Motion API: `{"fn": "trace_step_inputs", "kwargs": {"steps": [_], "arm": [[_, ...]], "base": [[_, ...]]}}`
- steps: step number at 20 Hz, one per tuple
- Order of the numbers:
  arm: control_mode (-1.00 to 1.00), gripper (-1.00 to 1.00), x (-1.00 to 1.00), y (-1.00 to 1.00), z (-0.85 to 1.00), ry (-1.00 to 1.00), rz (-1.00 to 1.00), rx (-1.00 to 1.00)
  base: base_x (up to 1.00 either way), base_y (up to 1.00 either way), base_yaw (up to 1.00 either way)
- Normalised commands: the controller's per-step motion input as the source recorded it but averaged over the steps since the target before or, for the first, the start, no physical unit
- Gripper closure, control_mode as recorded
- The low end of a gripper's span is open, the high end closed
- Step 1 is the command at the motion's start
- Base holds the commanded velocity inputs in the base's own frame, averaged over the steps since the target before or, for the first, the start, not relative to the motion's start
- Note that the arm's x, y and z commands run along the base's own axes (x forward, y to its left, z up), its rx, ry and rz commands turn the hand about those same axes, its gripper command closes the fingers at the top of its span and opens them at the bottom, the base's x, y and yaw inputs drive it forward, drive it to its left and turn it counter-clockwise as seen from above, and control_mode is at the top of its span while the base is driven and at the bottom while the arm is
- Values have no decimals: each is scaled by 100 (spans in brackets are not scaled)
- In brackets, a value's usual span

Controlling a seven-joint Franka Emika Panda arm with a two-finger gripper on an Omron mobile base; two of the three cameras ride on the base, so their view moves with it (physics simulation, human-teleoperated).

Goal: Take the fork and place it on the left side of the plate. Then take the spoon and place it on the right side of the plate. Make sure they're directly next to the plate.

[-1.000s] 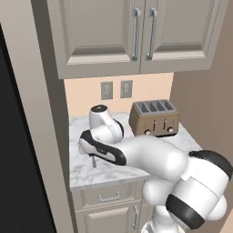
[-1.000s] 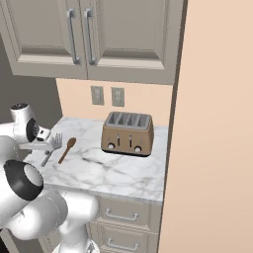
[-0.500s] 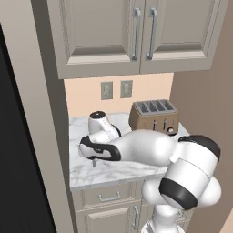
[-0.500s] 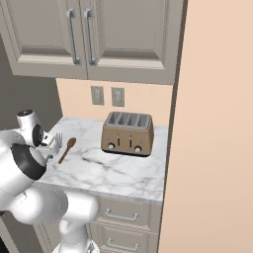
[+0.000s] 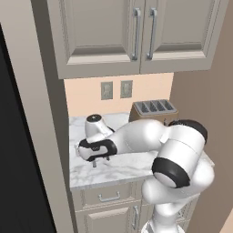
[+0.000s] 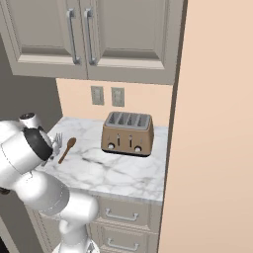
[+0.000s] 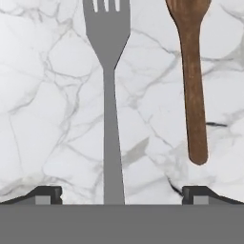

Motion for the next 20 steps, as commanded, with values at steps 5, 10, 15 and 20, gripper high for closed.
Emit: {"fn": "trace_step_inputs", "kwargs": {"steps": [5,10,15,20], "arm": [[-100,-100,20,9,-24,0,-2,0],[-100,-100,11,2,-24,0,0,0],[-100,-100,9,0,-23,0,0,0],[-100,-100,10,0,-27,0,0,0]], "base": [[0,0,0],[0,0,0],[0,0,0],[0,0,0]]}}
